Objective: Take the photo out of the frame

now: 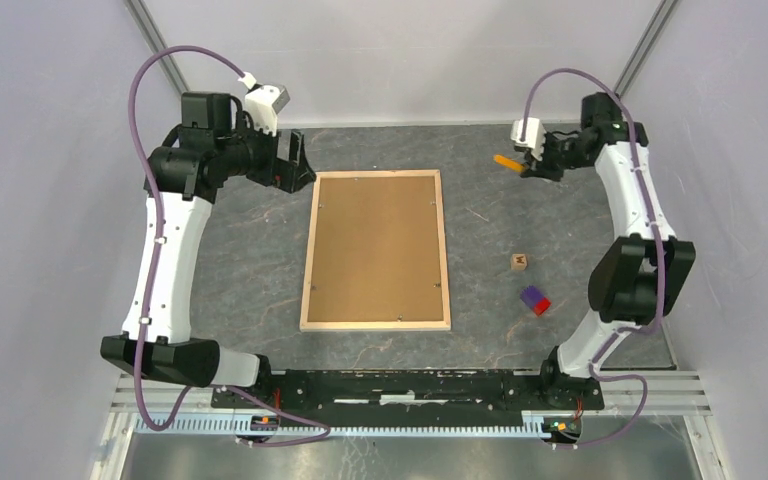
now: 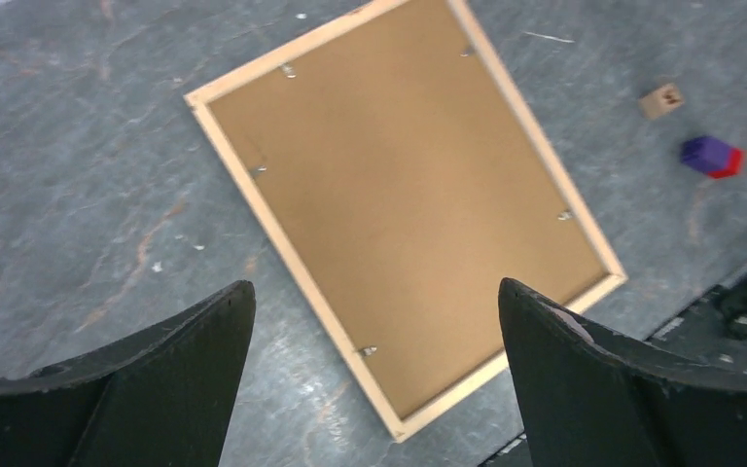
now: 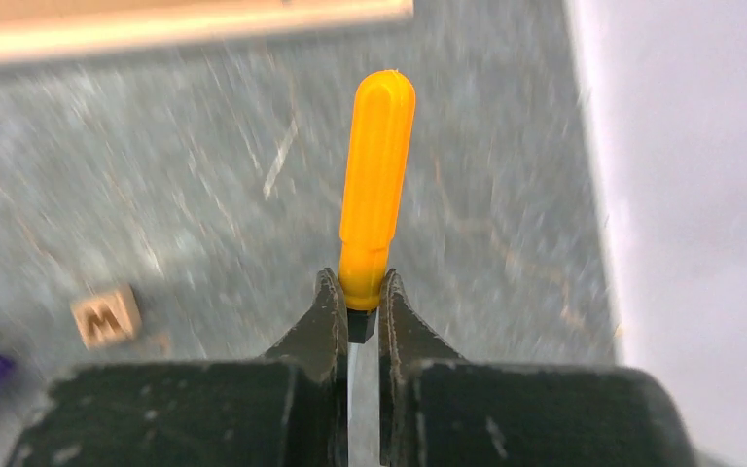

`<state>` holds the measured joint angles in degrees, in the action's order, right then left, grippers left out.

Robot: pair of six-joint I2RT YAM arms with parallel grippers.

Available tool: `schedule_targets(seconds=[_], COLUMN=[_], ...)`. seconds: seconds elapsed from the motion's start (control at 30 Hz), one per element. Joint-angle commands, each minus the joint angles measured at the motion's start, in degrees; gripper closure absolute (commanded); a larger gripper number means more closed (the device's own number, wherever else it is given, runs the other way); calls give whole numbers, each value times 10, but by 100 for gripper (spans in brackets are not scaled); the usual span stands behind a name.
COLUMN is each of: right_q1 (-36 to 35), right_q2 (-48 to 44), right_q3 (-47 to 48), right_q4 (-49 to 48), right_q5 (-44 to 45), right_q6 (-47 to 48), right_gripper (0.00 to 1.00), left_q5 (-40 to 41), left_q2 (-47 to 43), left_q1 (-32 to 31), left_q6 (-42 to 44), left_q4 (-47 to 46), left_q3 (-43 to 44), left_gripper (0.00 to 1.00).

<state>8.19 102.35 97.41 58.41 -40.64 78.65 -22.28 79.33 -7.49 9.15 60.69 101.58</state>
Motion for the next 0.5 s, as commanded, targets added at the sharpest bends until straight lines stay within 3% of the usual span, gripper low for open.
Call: schedule_targets(seconds=[0.0,0.2,0.37,0.47], right_q1=[-93,-247,-351,-405], right_q2=[-86,-171,-162,-145], right_q3=[-13,-116,-131,-134], right_q4=[-48,-269,-319,-316], right_q5=[-82,-29,23,47], right_q6=[-137,-350,-469,-492], right_gripper=[100,100,100,100], left_q5=[-101,-195,-217,-231], left_q2=[2,1,16,17], left_q1=[1,-2,-4,-8], left_q6=[-73,-101,-103,-105], left_q4=[12,20,8,-24], left_q3=[13,-25,-58,-102], left_gripper=[0,0,0,0])
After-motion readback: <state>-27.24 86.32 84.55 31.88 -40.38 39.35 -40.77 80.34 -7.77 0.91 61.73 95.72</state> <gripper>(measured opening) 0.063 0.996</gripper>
